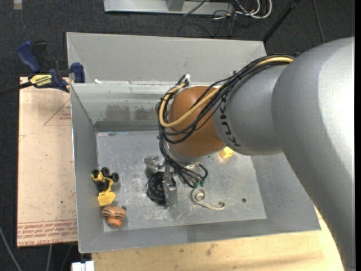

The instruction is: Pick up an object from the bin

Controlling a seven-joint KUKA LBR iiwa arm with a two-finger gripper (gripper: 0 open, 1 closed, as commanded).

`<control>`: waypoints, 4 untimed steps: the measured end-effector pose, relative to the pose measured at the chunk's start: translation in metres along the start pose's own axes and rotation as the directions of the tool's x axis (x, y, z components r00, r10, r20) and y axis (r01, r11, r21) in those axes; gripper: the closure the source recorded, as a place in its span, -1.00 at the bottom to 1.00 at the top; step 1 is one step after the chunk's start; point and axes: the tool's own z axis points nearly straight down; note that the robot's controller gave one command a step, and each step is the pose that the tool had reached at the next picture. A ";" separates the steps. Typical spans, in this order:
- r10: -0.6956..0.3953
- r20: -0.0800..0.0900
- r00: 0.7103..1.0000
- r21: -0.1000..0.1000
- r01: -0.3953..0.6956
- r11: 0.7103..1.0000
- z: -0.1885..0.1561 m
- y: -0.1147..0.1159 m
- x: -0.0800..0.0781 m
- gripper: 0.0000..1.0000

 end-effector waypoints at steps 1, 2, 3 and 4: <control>0.001 0.000 1.000 0.000 -0.001 1.000 0.000 0.000 0.000 1.00; 0.001 0.000 1.000 0.000 -0.001 1.000 0.000 0.000 0.000 1.00; 0.001 0.000 1.000 0.000 -0.001 1.000 0.000 0.000 0.000 1.00; 0.001 0.000 1.000 0.000 -0.001 1.000 0.000 0.000 0.000 -1.00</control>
Offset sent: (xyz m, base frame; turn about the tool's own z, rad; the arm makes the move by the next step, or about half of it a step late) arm 0.0000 0.0000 0.0000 0.0000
